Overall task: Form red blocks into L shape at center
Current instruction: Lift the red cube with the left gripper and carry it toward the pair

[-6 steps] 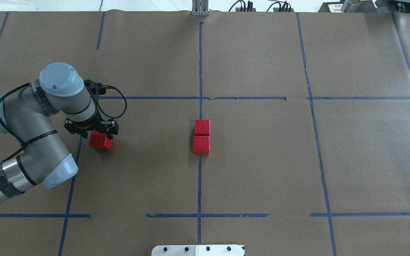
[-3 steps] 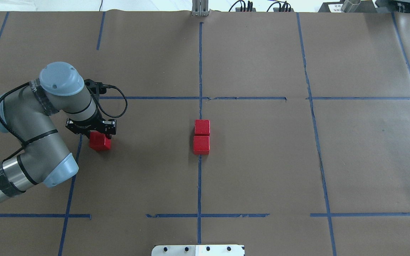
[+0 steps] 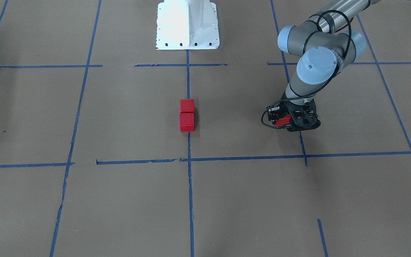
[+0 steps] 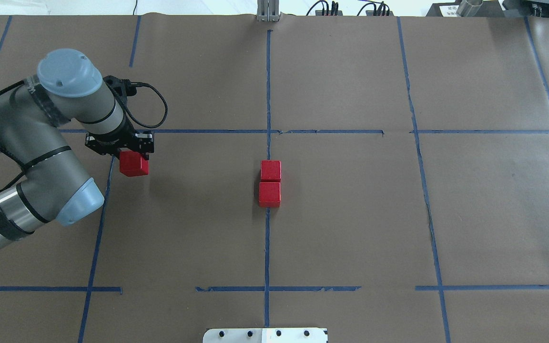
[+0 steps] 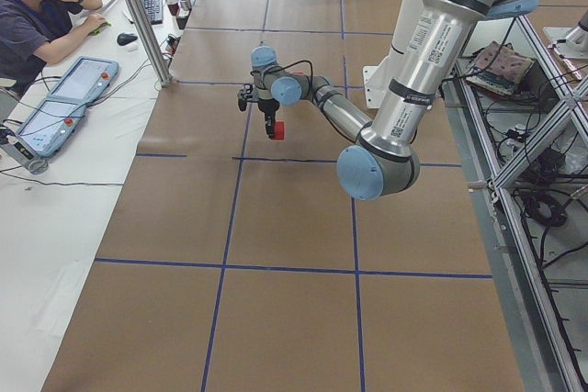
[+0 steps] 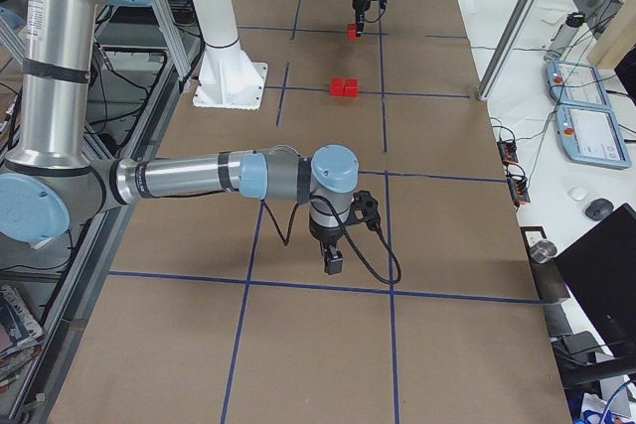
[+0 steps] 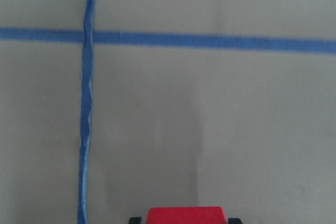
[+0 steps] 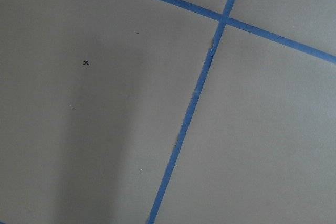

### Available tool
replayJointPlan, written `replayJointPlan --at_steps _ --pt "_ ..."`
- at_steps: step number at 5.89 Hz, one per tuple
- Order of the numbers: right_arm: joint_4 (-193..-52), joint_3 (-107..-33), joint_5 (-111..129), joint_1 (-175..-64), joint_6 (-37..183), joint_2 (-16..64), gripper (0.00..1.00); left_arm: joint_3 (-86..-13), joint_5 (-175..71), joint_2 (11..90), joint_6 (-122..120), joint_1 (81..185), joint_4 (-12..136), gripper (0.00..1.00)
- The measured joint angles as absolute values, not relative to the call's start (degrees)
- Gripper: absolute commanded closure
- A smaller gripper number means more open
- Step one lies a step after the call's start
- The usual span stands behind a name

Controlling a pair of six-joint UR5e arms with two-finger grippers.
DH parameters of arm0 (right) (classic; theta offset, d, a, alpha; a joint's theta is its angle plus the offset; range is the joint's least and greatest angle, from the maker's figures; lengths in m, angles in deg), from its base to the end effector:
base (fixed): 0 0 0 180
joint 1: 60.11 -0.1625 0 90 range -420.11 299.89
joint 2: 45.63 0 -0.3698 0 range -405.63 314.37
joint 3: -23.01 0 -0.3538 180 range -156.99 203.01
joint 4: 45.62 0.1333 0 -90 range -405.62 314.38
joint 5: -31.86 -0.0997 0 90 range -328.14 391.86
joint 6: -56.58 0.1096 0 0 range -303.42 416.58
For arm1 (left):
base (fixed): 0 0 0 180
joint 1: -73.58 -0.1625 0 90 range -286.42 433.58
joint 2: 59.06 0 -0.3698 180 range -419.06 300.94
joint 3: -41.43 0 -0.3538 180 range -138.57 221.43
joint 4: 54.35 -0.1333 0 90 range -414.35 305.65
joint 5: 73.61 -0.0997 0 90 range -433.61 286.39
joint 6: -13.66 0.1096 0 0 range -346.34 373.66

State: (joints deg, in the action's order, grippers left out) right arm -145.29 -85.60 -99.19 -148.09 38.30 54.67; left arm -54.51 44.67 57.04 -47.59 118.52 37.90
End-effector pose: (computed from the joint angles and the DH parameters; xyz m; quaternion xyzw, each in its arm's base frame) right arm 0.0478 -0.3836 0.5602 0.0386 -0.3486 -0.1609 0.9225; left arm 0.3668 -0.4810 0.3305 -0.0154 0.3687 -0.0592 0.9275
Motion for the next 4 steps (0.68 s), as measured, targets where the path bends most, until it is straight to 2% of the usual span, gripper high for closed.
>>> replayJointPlan --at_steps 4 --pt "-145.3 -85.6 -99.2 -148.1 38.3 54.7 0.0 -58.0 41.4 62.8 -92.4 117.6 37.8 0.72"
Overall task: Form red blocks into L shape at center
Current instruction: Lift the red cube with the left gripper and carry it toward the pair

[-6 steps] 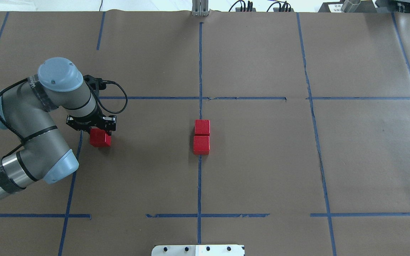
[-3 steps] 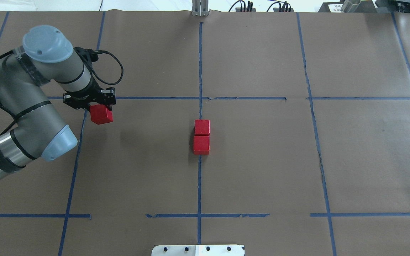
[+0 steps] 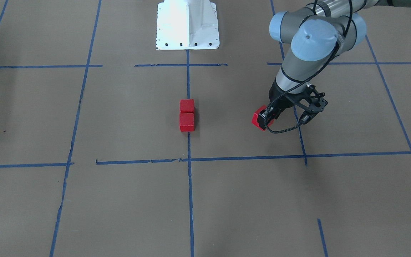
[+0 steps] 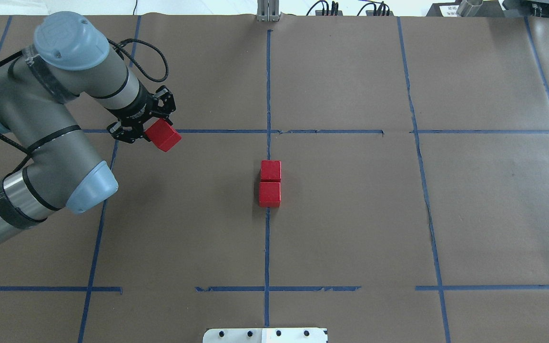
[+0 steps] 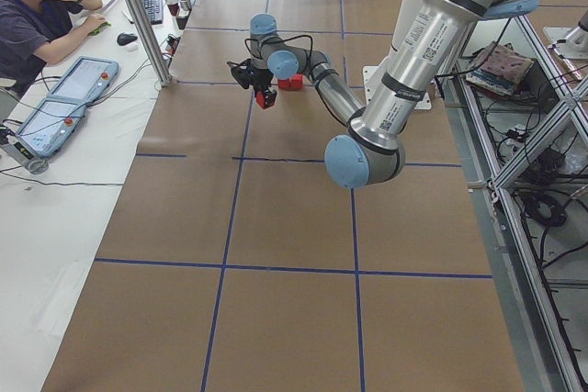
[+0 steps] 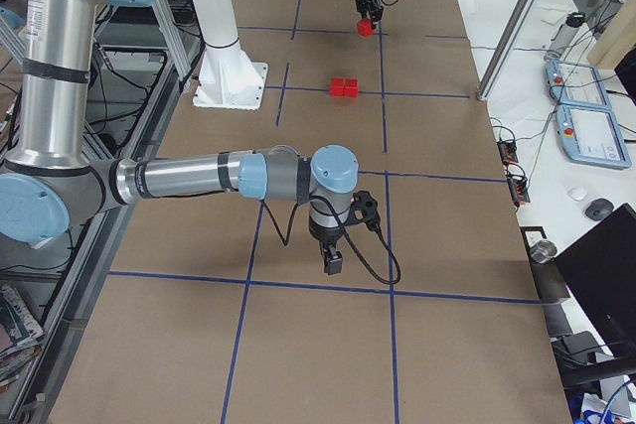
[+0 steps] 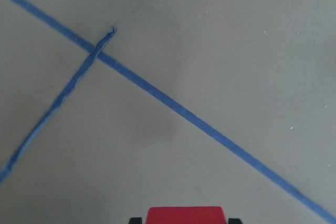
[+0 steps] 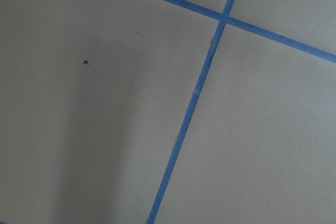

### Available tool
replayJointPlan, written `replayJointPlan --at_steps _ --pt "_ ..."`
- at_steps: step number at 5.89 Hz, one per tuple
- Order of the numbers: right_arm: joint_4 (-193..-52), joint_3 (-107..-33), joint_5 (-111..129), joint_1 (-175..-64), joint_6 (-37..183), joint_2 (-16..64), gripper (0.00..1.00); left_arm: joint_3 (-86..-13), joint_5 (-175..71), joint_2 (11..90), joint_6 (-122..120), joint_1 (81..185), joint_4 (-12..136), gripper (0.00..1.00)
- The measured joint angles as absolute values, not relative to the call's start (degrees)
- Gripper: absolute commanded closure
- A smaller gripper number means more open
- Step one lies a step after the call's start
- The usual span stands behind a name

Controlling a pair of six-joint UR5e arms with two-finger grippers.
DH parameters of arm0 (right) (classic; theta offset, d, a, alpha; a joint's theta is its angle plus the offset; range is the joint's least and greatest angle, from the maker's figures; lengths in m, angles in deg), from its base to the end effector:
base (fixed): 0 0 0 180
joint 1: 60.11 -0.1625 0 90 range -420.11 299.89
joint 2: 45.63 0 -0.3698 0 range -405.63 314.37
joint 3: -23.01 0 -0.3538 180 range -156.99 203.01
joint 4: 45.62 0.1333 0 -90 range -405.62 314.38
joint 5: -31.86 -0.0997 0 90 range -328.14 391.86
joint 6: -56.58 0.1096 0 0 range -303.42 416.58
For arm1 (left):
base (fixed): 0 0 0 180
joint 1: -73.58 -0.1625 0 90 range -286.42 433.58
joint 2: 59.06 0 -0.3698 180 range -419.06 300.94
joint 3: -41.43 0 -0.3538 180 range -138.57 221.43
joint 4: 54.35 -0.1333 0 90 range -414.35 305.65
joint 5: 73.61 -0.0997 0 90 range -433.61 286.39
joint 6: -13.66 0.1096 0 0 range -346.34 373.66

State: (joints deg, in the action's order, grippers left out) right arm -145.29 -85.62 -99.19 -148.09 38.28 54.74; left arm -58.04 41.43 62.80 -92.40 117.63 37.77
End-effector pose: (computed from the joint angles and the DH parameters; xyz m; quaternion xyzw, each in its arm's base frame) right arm 0.0478 -0.3831 0.5605 0.0382 -0.3487 -0.1609 0.9225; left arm 0.3719 -0.4807 0.2465 -0.1080 0.3993 -0.3847 0.8251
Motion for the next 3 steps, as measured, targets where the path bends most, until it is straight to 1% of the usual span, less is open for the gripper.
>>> replayJointPlan --at_steps 1,2,3 --pt "-145.3 -85.6 -99.2 -148.1 38.2 54.7 0.0 -56.9 39.1 64.5 -104.5 115.1 37.6 0.72" --pt "-145.3 -85.6 -99.2 -148.1 38.1 54.7 0.0 -54.2 37.3 67.6 -114.9 113.0 36.9 0.72" --pt "-145.3 -85.5 -99.2 -148.1 38.0 54.9 0.0 -49.3 36.8 72.3 -121.8 111.8 35.5 0.71"
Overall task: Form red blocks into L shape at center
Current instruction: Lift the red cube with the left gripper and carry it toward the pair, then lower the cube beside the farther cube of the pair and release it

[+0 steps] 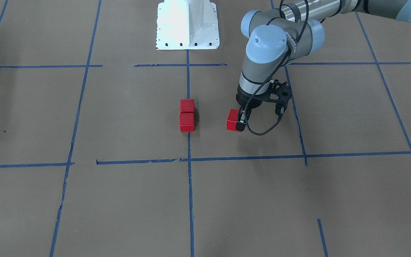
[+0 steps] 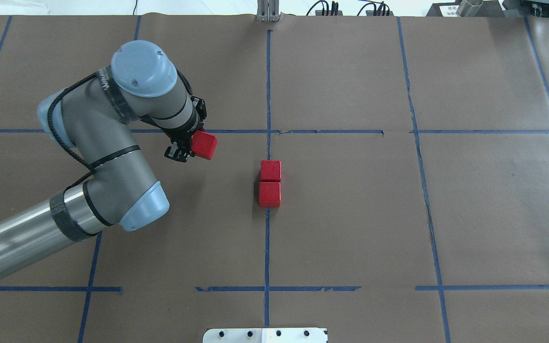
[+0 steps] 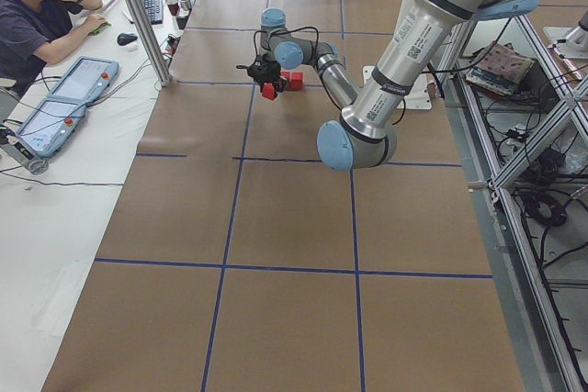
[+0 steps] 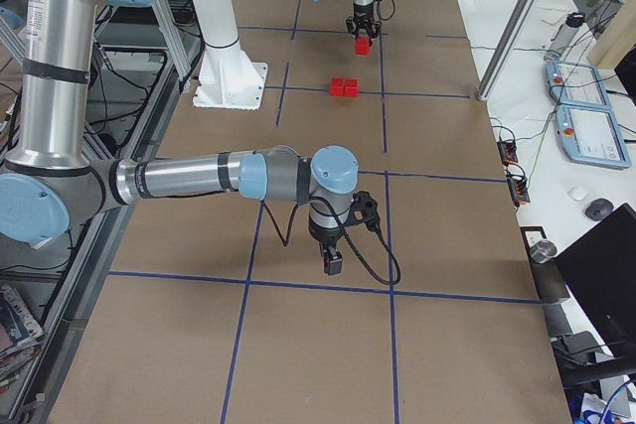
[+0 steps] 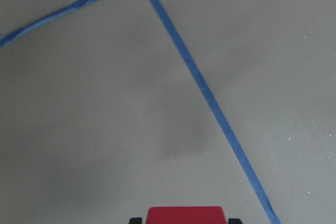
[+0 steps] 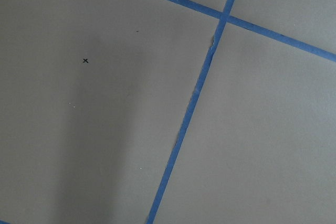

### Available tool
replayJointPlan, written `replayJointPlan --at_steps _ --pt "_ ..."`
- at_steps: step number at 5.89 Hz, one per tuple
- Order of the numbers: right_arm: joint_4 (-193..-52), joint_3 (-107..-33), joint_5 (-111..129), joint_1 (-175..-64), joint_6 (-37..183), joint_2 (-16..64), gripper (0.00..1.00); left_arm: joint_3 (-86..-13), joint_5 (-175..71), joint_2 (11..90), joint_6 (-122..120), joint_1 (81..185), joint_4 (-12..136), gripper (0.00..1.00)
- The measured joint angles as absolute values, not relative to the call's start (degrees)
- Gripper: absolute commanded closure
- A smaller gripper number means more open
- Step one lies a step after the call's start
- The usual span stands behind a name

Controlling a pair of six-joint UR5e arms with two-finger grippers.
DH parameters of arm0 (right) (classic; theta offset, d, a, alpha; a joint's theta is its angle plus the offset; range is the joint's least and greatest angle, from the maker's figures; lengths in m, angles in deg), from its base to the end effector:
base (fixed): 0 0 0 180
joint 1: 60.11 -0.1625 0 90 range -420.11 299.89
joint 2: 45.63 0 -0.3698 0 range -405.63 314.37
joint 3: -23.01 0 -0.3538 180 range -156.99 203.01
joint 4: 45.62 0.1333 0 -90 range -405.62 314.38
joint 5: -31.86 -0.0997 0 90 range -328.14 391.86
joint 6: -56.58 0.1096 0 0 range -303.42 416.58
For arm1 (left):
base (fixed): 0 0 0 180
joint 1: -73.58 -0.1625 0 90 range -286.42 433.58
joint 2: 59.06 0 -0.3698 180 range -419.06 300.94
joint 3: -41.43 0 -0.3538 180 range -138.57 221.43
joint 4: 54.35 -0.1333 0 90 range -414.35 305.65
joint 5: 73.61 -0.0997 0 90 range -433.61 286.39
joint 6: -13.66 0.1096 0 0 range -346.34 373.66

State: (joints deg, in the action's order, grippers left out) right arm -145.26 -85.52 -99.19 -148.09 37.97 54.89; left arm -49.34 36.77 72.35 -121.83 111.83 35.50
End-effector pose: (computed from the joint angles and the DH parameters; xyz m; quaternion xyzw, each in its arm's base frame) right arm 0.0479 -0.3821 0.5622 0.0374 -0.3488 -0.1628 0.9222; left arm 0.4513 -0.4769 0.2118 -0.1871 0.3418 -0.5660 0.7265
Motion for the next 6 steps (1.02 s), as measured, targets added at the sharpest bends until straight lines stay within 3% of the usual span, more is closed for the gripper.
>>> replayJointPlan --at_steps 2,6 --pt "-145.2 -85.6 -99.2 -148.1 37.8 55.4 0.0 -42.9 36.8 77.7 -127.7 109.1 34.6 0.72" --pt "-145.2 -85.5 -99.2 -148.1 37.6 55.8 0.0 -39.5 36.8 80.1 -131.3 105.9 35.5 0.71"
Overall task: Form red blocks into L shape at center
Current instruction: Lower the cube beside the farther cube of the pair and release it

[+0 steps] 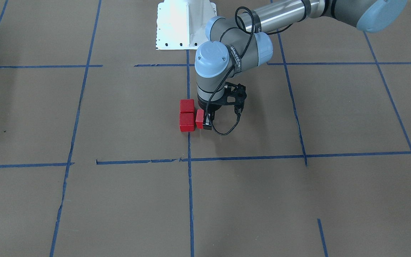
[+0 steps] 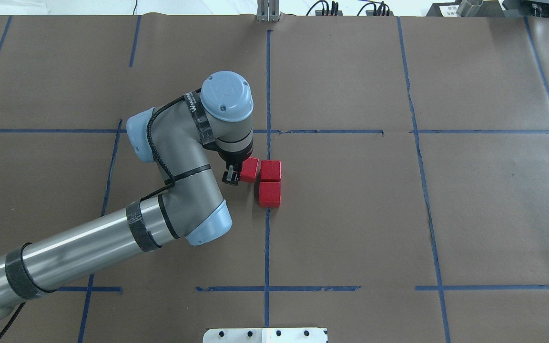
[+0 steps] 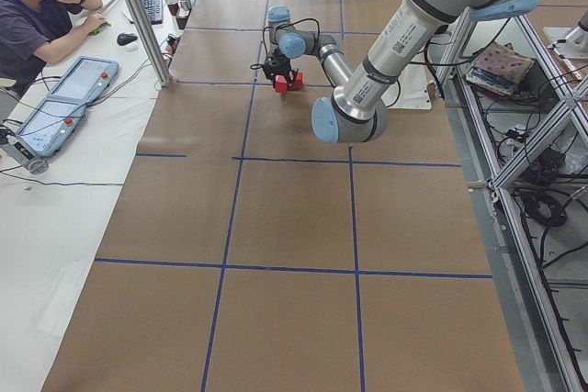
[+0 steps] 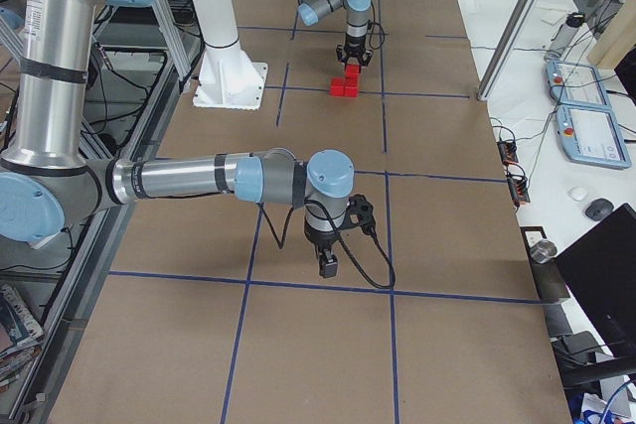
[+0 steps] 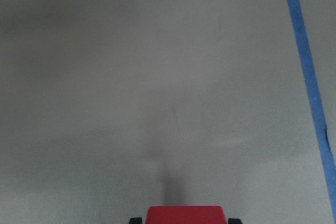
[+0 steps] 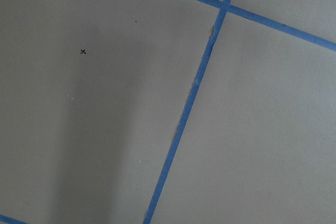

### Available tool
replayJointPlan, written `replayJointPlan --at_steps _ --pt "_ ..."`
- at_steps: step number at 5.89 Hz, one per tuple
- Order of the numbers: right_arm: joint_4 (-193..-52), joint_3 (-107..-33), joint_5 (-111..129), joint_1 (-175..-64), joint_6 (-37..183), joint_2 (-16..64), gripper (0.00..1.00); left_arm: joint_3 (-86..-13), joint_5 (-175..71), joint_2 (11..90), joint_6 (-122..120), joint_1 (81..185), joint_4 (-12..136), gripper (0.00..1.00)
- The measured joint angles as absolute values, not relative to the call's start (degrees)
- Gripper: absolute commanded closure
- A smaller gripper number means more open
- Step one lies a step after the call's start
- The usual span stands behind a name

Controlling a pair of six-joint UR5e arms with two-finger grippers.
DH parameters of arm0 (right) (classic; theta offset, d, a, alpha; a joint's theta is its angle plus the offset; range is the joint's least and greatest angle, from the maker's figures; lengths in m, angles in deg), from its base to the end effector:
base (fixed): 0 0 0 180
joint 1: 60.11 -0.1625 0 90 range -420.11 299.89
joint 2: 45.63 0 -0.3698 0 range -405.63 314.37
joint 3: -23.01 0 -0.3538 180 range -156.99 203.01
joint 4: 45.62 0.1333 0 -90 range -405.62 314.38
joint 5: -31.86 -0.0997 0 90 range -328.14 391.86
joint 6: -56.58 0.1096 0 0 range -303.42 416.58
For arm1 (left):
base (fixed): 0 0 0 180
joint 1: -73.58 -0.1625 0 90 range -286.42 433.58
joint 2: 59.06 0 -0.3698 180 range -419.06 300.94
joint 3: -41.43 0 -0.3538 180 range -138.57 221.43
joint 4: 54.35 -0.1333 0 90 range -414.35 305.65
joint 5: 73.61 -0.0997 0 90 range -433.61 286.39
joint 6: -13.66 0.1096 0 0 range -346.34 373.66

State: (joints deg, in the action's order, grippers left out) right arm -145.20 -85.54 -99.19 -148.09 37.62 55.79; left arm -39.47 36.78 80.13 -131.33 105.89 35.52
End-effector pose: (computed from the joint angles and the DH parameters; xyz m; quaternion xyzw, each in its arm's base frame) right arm 0.0481 -0.3758 0.5679 0.0318 -0.3497 -0.1631 0.9220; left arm 0.5348 -0.4508 0.1911 -0.2292 0.2970 -0.5947 0.7110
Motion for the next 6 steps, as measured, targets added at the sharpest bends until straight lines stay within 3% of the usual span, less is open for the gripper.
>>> replayJointPlan --at_steps 6 --pt "-145.1 -85.4 -99.0 -148.1 37.6 55.8 0.0 -39.7 36.9 76.4 -135.3 106.7 44.2 0.72"
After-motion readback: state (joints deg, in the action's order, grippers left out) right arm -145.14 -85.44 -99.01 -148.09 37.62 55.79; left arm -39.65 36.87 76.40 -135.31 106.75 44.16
